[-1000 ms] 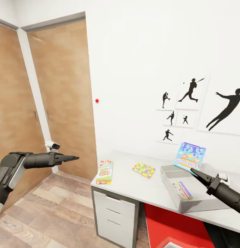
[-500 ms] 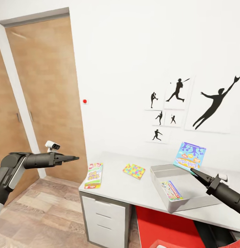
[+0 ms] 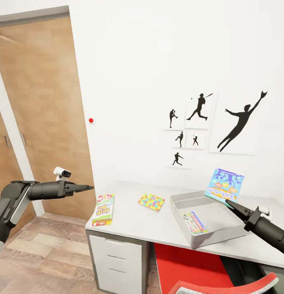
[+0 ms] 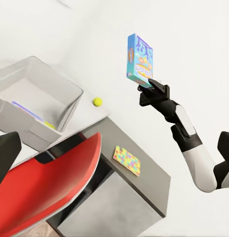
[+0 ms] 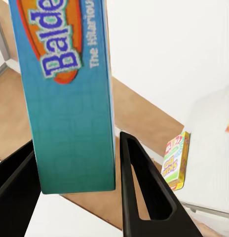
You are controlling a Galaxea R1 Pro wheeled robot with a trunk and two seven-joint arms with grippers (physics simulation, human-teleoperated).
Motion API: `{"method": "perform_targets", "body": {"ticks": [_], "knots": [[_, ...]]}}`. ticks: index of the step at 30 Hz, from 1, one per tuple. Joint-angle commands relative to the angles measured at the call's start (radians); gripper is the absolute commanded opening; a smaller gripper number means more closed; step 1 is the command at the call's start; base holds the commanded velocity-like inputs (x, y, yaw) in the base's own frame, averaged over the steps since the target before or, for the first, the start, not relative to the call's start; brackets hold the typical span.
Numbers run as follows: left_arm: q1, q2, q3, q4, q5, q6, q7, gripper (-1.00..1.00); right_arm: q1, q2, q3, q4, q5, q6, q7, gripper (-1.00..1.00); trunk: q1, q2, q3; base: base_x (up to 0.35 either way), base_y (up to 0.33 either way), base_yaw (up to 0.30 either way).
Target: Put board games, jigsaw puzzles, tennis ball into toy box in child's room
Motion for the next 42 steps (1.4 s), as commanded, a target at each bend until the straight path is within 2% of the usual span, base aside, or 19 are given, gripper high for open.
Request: {"method": "perform_targets", "body": {"ticks": [1,10,27,32,42], "knots": [[0.000,0.001,-0.002,0.000,0.002,0.011,-0.003,1.00,-0.001,0.000,-0.001,0.000,0.004,0.005,0.007,-1.00,0.000,-0.001,0.000,0.000,0.000,-0.267],[0.000,0.001,-0.002,0.000,0.000,0.011,-0.003,1.00,-0.001,0.002,-0.001,0.001,0.004,0.005,0.008,-1.00,0.000,-0.001,0.000,0.031,0.000,-0.275],[0.001,0.001,-0.003,0.000,0.000,0.009,-0.003,1.00,-0.001,0.002,-0.003,0.001,0.003,0.005,0.008,-1.00,0.000,-0.001,0.000,0.144,0.000,-0.267],[0.002,0.001,-0.002,0.000,0.000,0.009,-0.003,1.00,-0.001,0.002,-0.017,0.001,0.002,0.005,0.008,-1.00,0.000,-0.001,-0.001,0.006,0.000,-0.067],[0.002,0.002,-0.002,0.000,-0.001,0.009,-0.003,1.00,-0.001,0.002,-0.019,0.001,0.002,0.005,0.008,-1.00,0.000,-0.001,-0.014,0.001,0.000,-0.006]]}}
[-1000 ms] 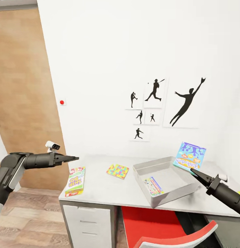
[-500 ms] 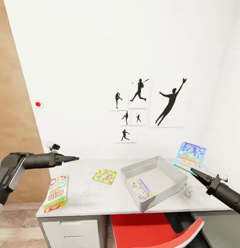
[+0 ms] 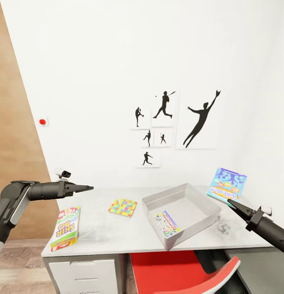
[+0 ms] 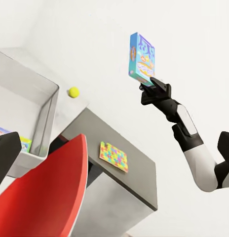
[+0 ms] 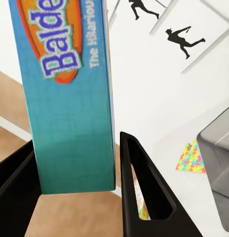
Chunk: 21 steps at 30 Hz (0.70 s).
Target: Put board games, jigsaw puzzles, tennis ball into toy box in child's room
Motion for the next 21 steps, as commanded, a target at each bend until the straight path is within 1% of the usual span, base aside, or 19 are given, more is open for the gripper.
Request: {"method": "perform_targets", "body": {"ticks": [1,10,18,21], "knots": [[0.000,0.001,-0.002,0.000,0.002,0.011,-0.003,1.00,-0.001,0.000,-0.001,0.000,0.004,0.005,0.007,-1.00,0.000,-0.001,-0.002,0.000,0.000,0.000],[0.000,0.001,-0.002,0.000,0.002,0.011,-0.003,1.00,-0.001,0.000,-0.001,0.000,0.004,0.005,0.007,-1.00,0.000,-0.001,-0.017,0.011,0.000,0.000],[0.000,0.001,-0.001,0.000,0.001,0.010,-0.003,1.00,-0.001,0.000,-0.001,0.000,0.004,0.005,0.009,-1.00,0.000,-0.001,-0.029,0.179,0.000,0.000],[0.000,0.001,-0.001,0.000,0.001,0.010,-0.003,1.00,-0.001,0.000,-0.001,0.000,0.004,0.005,0.009,-1.00,0.000,-0.001,-0.031,0.088,0.000,0.000]]}}
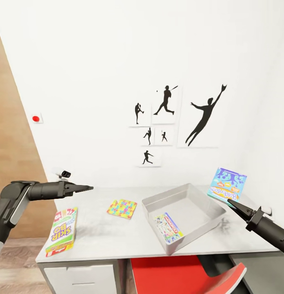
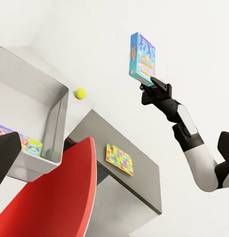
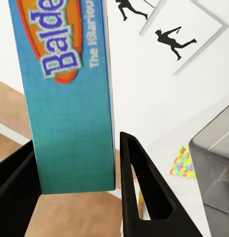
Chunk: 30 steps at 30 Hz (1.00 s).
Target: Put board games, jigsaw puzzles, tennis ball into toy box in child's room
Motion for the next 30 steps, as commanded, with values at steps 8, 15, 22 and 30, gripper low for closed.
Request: {"method": "perform_targets", "body": {"ticks": [8,15,22,30], "knots": [[0.000,0.001,-0.002,0.000,0.002,0.011,-0.002,1.00,-0.001,0.000,-0.001,0.000,0.004,0.005,0.007,-1.00,0.000,-0.001,-0.003,0.092,-0.018,-0.058],[0.000,0.001,-0.002,0.000,0.002,0.011,-0.002,1.00,-0.001,0.000,-0.001,0.000,0.004,0.005,0.008,-1.00,0.000,-0.001,-0.008,0.048,-0.019,-0.206],[0.000,0.001,-0.002,0.000,0.002,0.011,-0.002,1.00,0.000,0.000,-0.001,0.000,0.004,0.005,0.008,-1.00,0.000,-0.001,-0.014,0.004,-0.010,-0.227],[0.000,0.001,-0.002,0.000,0.002,0.011,-0.001,1.00,-0.001,0.000,-0.001,0.000,0.005,0.005,0.008,-1.00,0.000,-0.001,-0.019,0.059,-0.084,-0.117]]}}
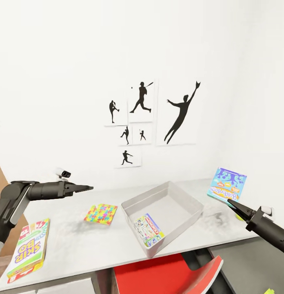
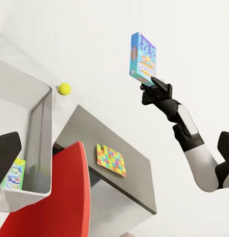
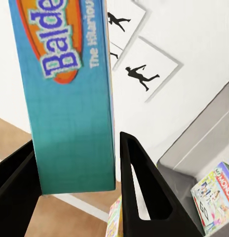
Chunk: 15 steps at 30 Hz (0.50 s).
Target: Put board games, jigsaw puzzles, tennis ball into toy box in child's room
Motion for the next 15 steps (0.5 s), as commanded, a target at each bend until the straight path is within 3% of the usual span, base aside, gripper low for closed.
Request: {"method": "perform_targets", "body": {"ticks": [1,15], "knots": [[0.000,0.001,-0.002,0.000,0.002,0.011,-0.003,1.00,-0.001,0.000,-0.001,0.000,0.005,0.005,0.007,-1.00,0.001,-0.001,-0.001,0.126,-0.113,-0.020],[0.000,0.001,-0.002,0.001,0.002,0.010,-0.003,1.00,-0.001,0.000,-0.001,0.000,0.006,0.005,0.008,-1.00,0.001,-0.001,-0.001,0.077,-0.060,0.021]]}}
